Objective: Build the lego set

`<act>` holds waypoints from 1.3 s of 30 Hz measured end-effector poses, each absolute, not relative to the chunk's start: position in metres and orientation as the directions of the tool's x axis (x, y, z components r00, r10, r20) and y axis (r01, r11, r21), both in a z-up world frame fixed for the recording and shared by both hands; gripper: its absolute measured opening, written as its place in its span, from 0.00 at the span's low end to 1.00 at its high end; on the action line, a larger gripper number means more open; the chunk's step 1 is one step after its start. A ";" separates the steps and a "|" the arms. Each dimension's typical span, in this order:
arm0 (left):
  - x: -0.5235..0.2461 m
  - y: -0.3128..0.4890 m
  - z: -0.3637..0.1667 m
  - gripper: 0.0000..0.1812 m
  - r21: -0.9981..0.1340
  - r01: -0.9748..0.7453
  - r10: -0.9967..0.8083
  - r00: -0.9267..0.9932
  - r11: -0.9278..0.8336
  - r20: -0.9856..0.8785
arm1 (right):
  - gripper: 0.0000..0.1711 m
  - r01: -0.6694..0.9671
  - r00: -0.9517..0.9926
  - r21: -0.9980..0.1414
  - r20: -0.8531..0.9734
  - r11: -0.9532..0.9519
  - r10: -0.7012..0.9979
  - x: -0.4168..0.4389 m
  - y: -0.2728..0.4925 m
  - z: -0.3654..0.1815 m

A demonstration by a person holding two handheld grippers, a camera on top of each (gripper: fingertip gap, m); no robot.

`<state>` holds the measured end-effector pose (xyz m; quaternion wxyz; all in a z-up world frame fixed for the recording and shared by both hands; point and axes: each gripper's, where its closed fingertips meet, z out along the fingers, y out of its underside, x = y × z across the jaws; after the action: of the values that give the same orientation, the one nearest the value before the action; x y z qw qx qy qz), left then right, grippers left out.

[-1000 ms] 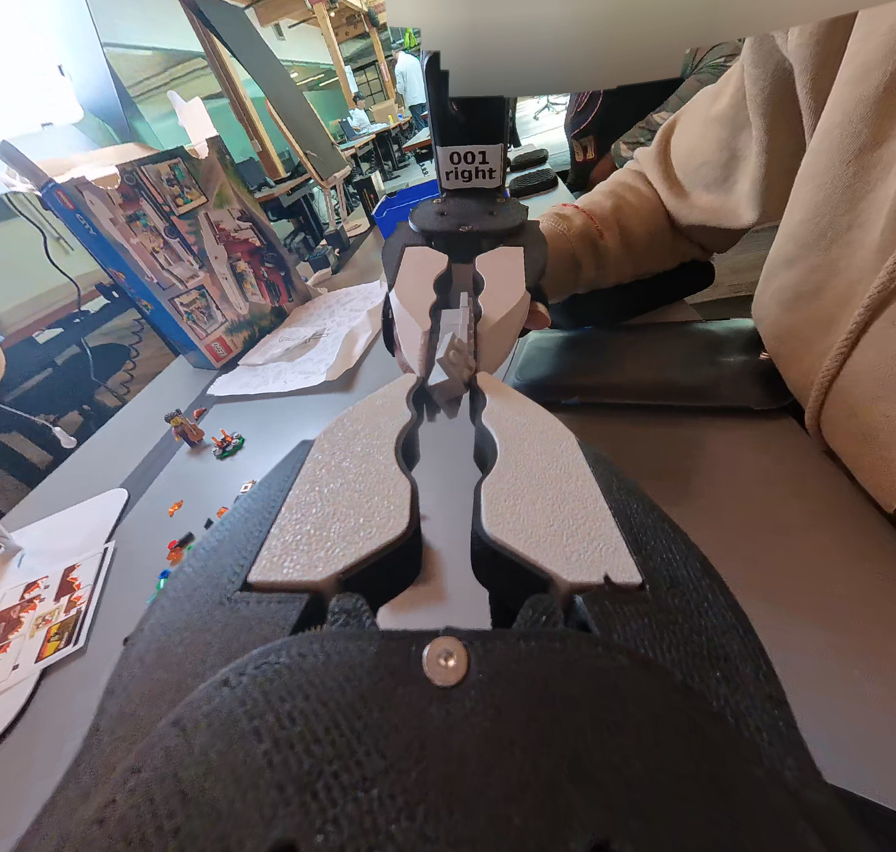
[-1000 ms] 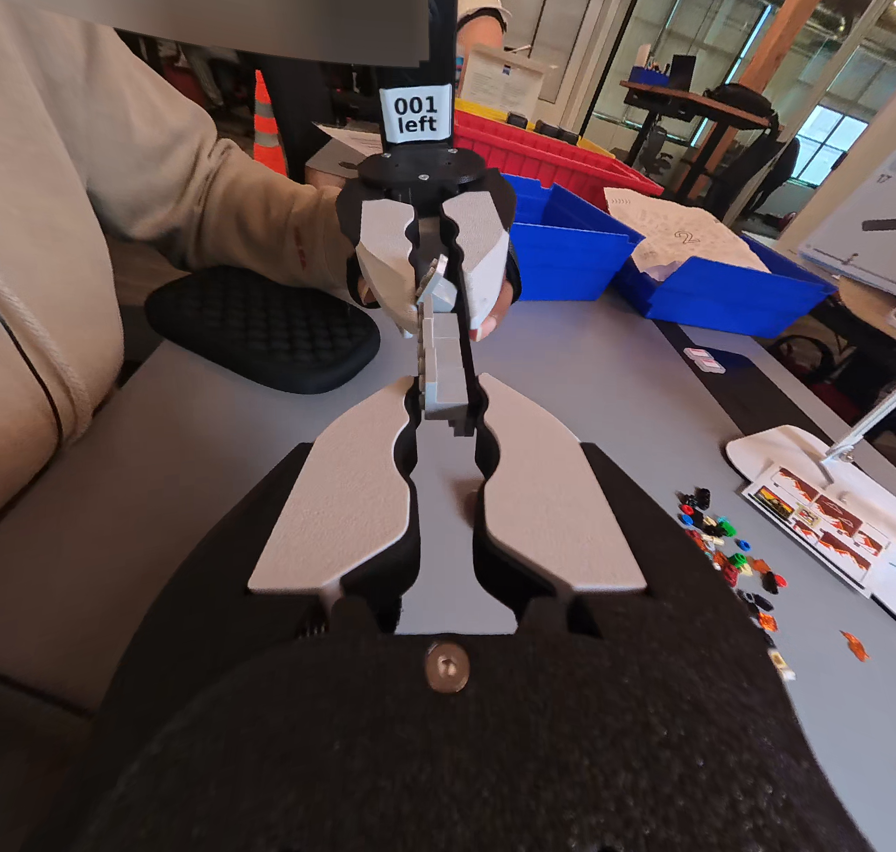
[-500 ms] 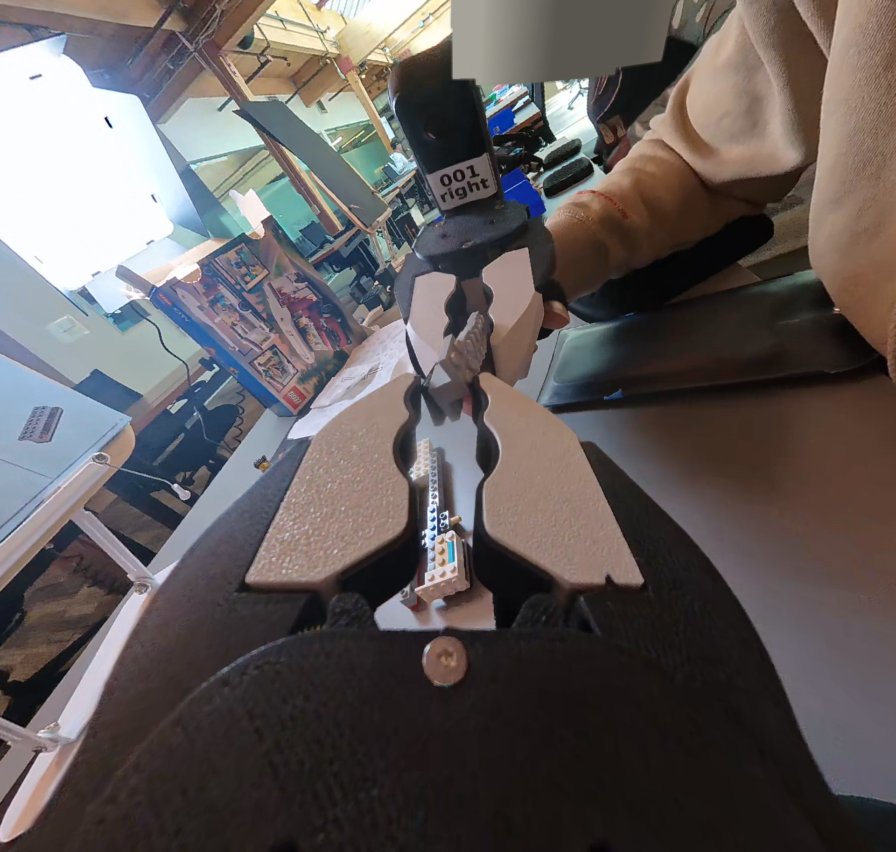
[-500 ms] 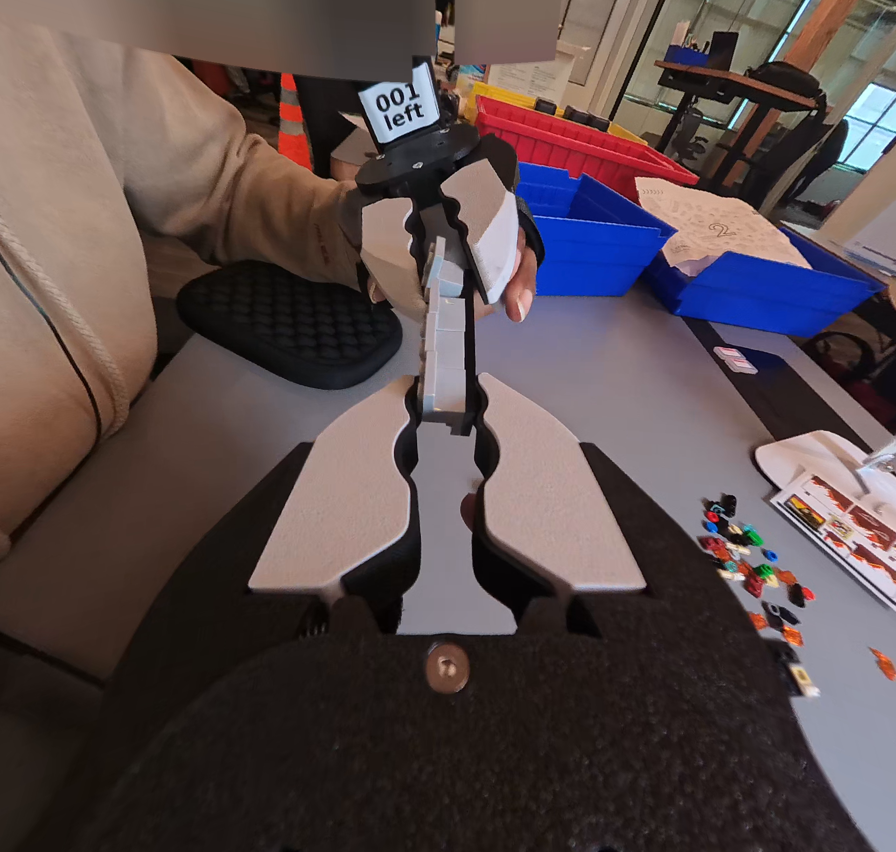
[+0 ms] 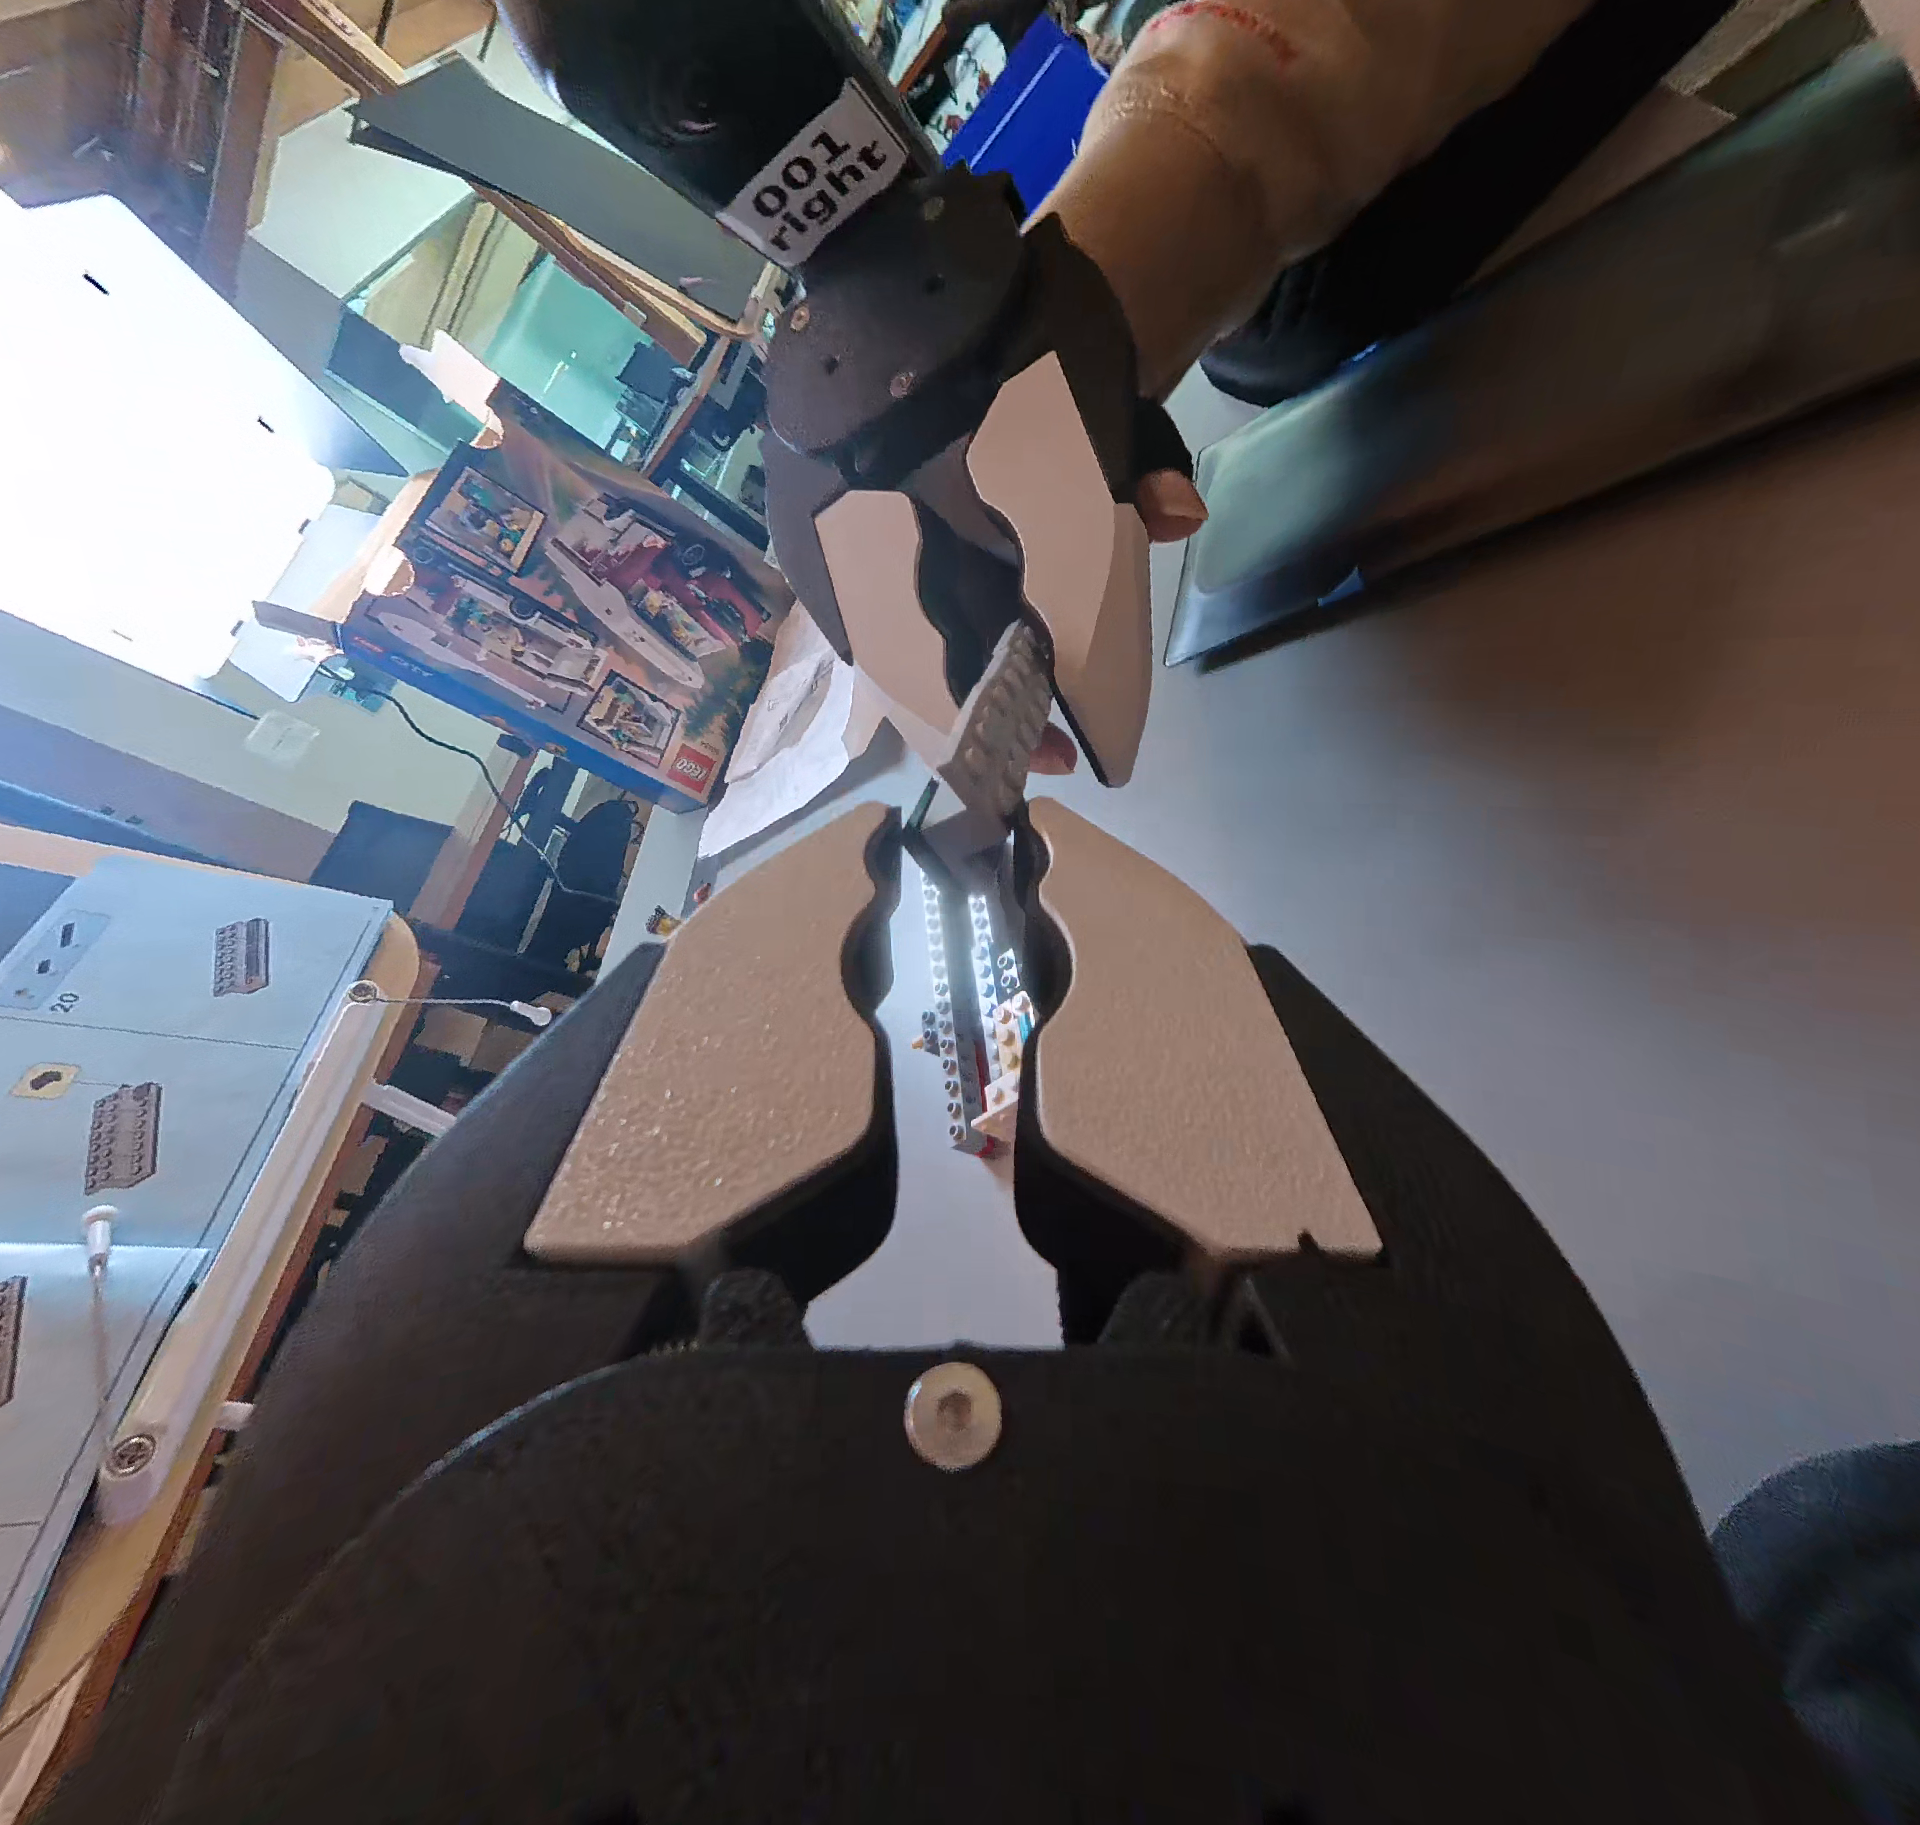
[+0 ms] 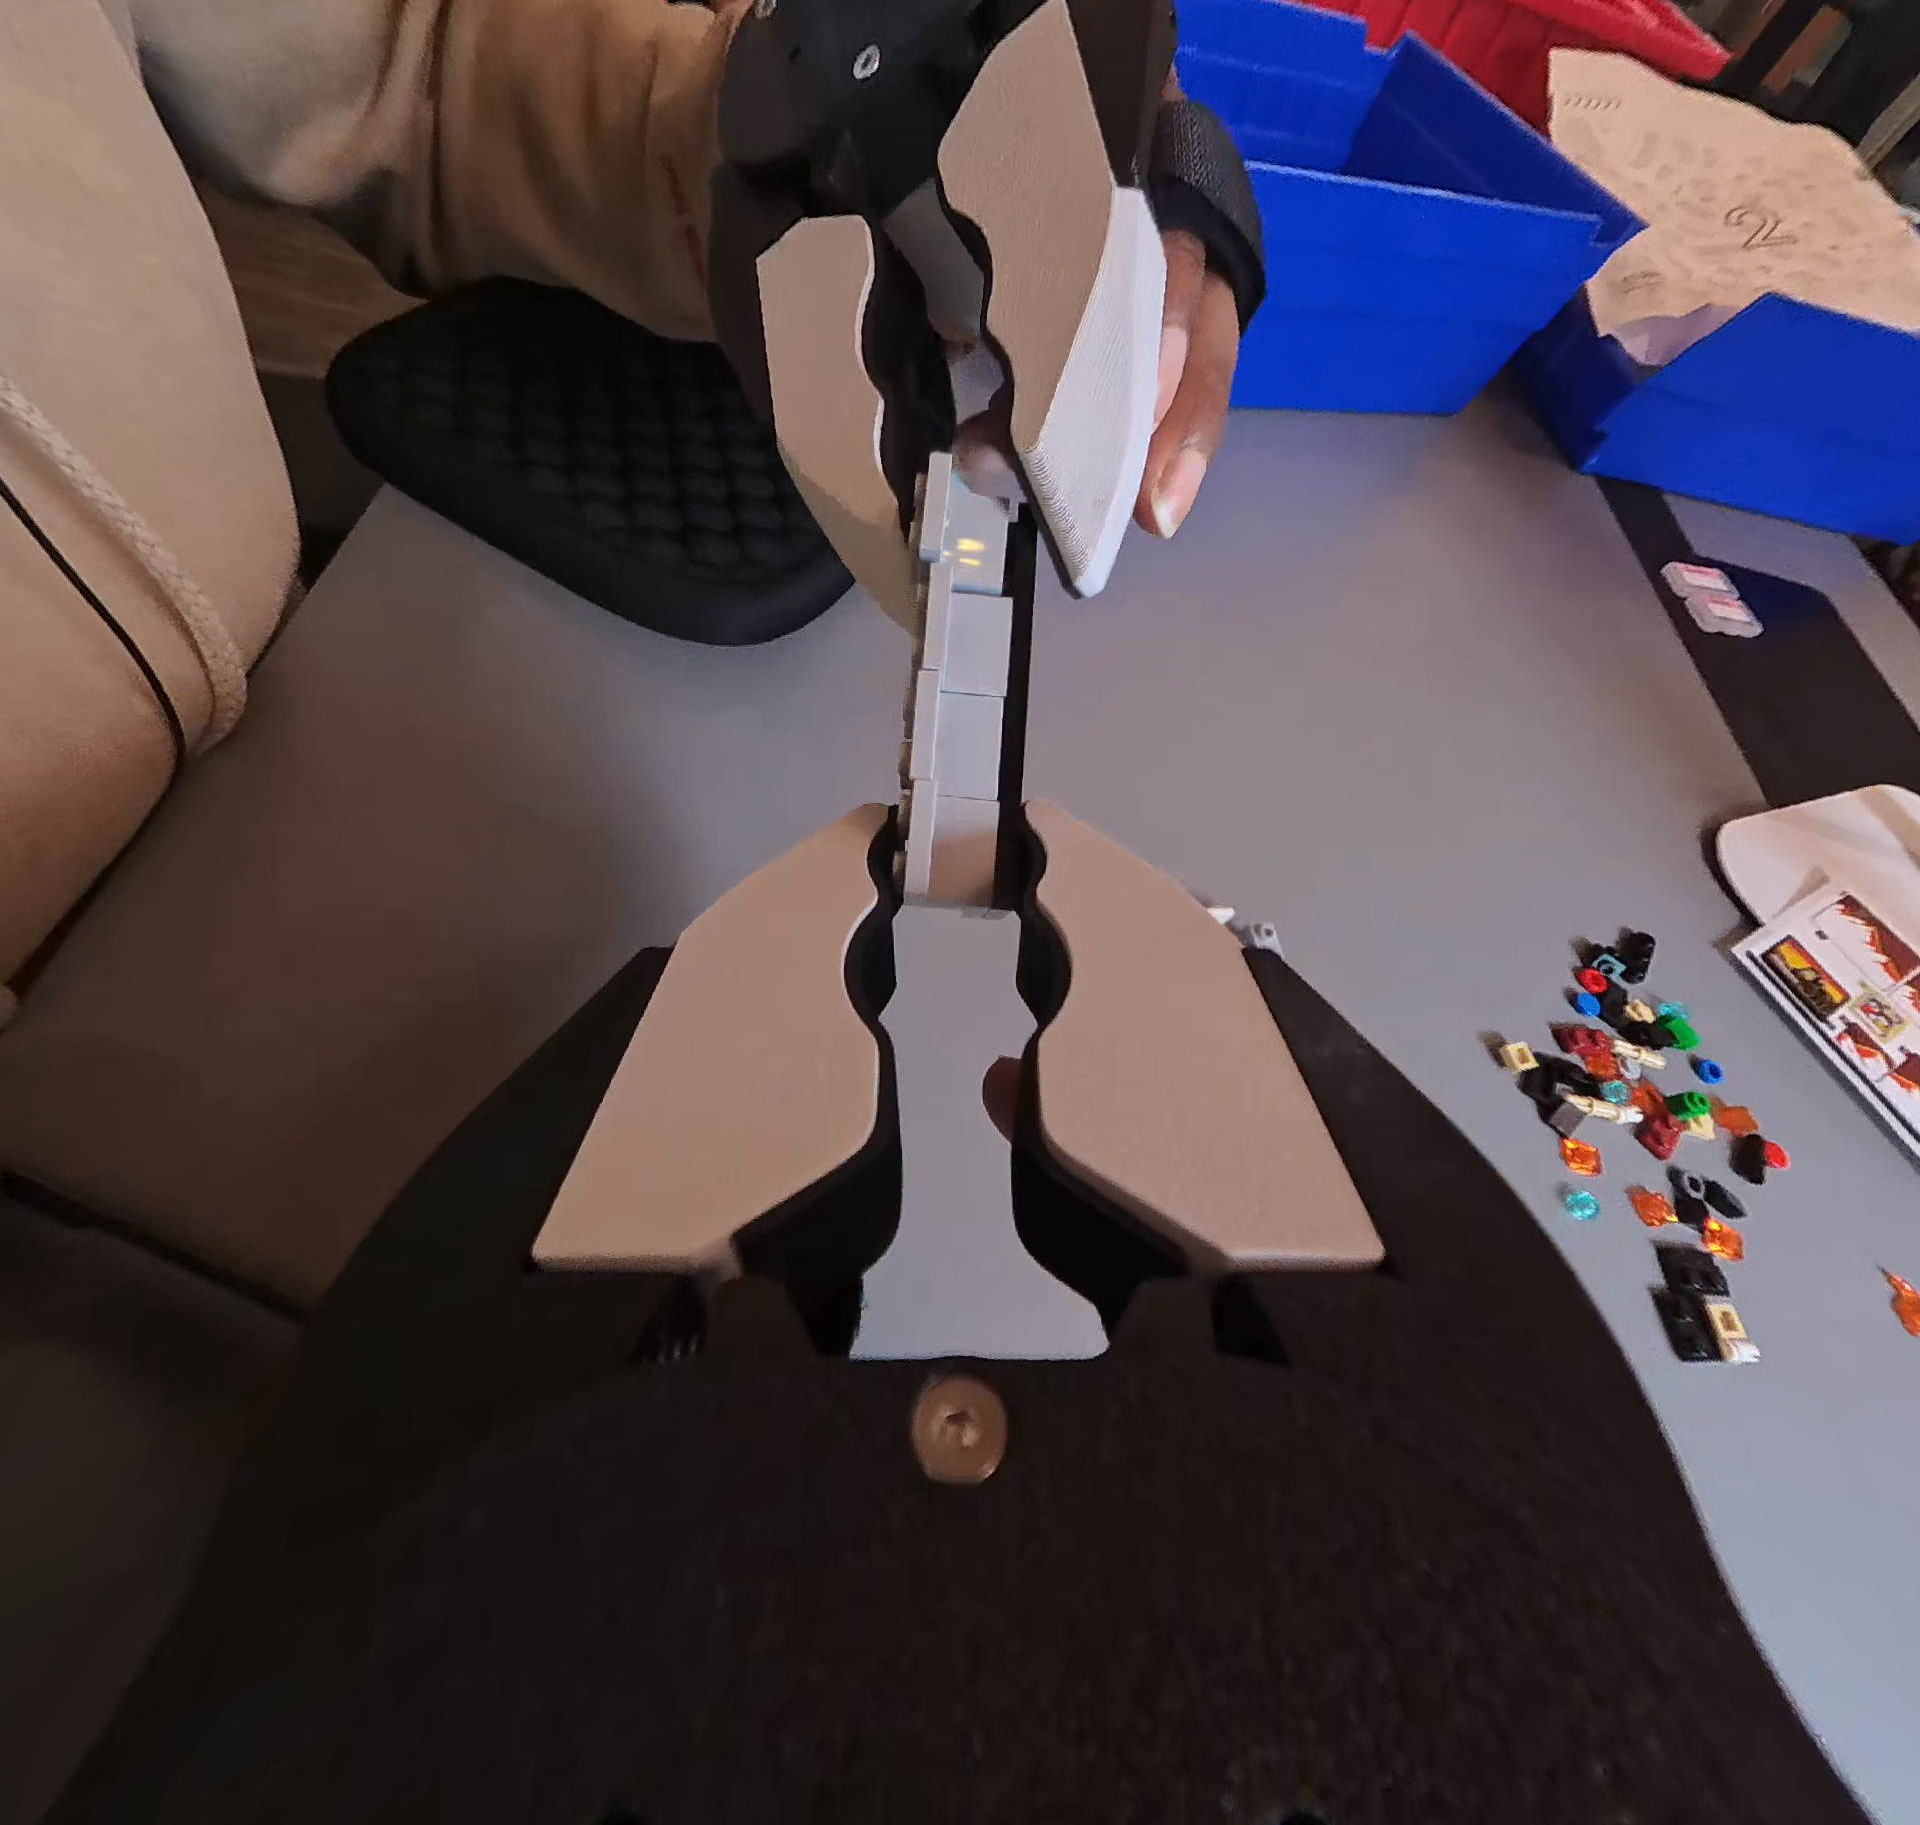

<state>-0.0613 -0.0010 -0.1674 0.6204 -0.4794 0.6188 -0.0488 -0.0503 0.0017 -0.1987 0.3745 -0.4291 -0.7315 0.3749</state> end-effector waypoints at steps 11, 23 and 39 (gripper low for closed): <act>-0.058 -0.004 -0.178 0.10 -0.616 -0.588 -0.652 0.188 0.524 -0.734 | 0.11 0.360 -0.418 -0.892 0.107 0.272 0.902 -0.046 -0.004 -0.208; -0.052 -0.007 -0.180 0.09 -0.668 -0.557 -0.696 0.207 0.494 -0.687 | 0.15 0.358 -0.467 -0.924 -0.051 0.136 0.883 -0.043 -0.009 -0.204; -0.062 0.008 -0.176 0.11 -0.844 -0.406 -0.798 0.342 0.351 -0.496 | 0.14 0.424 -0.383 -0.866 -0.437 -0.265 0.814 -0.054 -0.004 -0.193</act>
<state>-0.0618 0.0076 -0.1756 0.6101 -0.5465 0.5507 -0.1608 -0.0543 -0.0041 -0.1930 0.1645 -0.5303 -0.5835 0.5927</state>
